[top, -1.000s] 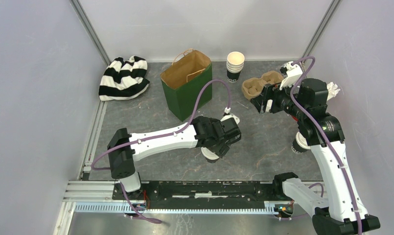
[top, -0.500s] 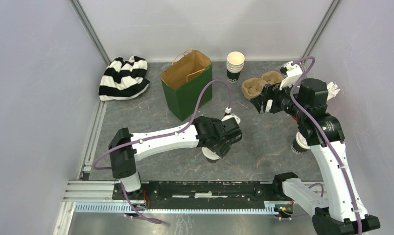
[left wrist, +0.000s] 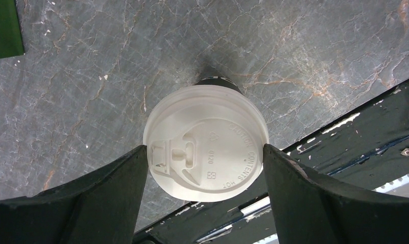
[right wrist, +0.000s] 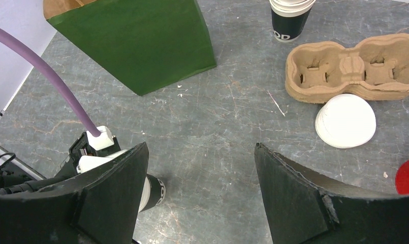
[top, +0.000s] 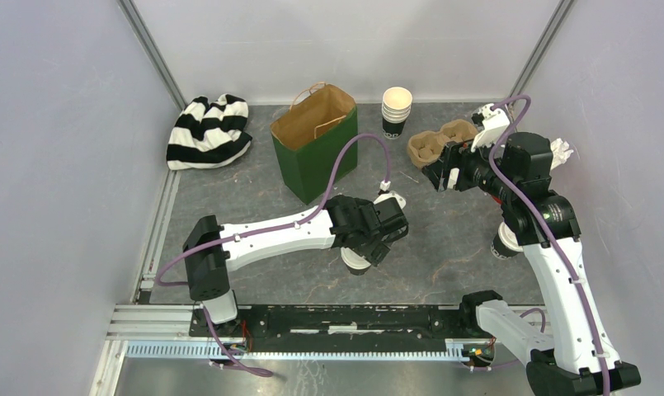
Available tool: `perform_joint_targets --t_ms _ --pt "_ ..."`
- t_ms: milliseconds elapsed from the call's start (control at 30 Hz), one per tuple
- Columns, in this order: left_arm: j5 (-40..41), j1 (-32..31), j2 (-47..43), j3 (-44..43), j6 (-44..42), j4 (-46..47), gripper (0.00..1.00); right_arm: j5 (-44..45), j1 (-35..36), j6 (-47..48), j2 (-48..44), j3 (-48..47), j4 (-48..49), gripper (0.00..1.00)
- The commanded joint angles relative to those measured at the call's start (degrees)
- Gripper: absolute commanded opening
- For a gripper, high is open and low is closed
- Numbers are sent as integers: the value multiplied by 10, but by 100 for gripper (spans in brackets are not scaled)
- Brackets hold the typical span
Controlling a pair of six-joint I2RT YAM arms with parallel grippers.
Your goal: Pack the takeout coffee
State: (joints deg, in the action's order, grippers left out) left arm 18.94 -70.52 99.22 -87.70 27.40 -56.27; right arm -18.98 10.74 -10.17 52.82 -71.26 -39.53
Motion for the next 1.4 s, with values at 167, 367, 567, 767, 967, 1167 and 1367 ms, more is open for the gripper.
perform_joint_targets --t_ms 167,367,567,767,967,1167,1367 --pt "6 -2 -7 -13 -2 -6 89 2 -1 5 -5 8 26 83" --pt "-3 -3 -31 -8 -4 -4 100 0 -1 4 -5 8 27 83" --pt "2 -3 -74 -20 5 -1 100 4 0 8 -3 17 19 84" --pt "-59 39 -176 27 57 40 93 -96 -14 19 37 104 15 88" --pt "-223 149 -225 142 86 117 80 -349 6 -51 53 259 142 86" --pt "-273 167 -176 152 57 122 73 -394 41 -80 75 348 206 86" --pt "-277 167 -147 156 25 121 64 -413 61 -126 91 411 271 72"
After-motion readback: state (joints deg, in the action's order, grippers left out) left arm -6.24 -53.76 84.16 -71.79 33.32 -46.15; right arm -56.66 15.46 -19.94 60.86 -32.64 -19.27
